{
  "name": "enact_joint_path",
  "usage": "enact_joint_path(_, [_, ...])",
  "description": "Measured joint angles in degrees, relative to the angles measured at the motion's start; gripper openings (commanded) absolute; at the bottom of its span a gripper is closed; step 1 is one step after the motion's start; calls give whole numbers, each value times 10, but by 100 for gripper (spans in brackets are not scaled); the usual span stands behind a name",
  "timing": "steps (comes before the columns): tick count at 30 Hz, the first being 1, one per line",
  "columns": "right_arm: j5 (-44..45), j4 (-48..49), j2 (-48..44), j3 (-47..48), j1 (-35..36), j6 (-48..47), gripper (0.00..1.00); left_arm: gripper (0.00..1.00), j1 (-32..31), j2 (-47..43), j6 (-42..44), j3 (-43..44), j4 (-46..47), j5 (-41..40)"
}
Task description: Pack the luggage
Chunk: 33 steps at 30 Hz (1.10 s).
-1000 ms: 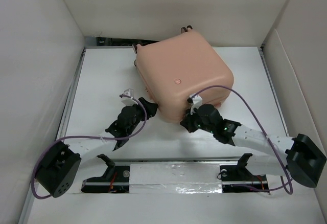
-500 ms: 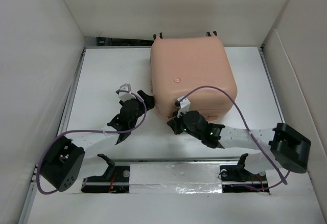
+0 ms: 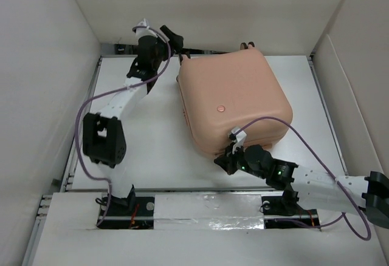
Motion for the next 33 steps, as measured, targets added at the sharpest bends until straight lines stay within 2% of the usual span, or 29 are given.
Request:
enact_joint_path(3, [-4, -18, -19, -3, 0, 0, 0, 93, -2, 103, 17, 115, -62, 28])
enact_joint_path(8, [-8, -48, -43, -5, 0, 0, 0, 94, -1, 200, 23, 169, -154, 81])
enact_joint_path(11, [-10, -58, -51, -5, -1, 0, 0, 94, 6, 217, 16, 186, -161, 108])
enact_joint_path(15, [-12, -59, -52, -5, -2, 0, 0, 86, 5, 226, 1, 196, -161, 130])
enact_joint_path(20, [-13, -58, -51, -6, -3, 5, 0, 80, 9, 245, -52, 196, -108, 163])
enact_joint_path(23, [-13, -56, -52, -8, -4, 10, 0, 70, 12, 260, -94, 195, -65, 171])
enact_joint_path(24, [-13, -56, -52, -9, -4, 11, 0, 62, 11, 264, -110, 188, -42, 171])
enact_joint_path(26, [-14, -56, -57, -13, -5, 14, 0, 52, 10, 267, -145, 164, 9, 169])
enact_joint_path(27, [-14, -56, -61, -15, -7, 16, 0, 36, 10, 268, -161, 152, 40, 165])
enact_joint_path(29, [-19, -56, -70, -19, -13, 20, 0, 17, 15, 268, -200, 139, 108, 150])
enact_joint_path(30, [-20, -56, -74, -22, -17, 21, 0, 0, 16, 266, -209, 135, 126, 149])
enact_joint_path(33, [-28, -59, -91, -27, -32, 24, 0, 0, 10, 277, -233, 121, 170, 141])
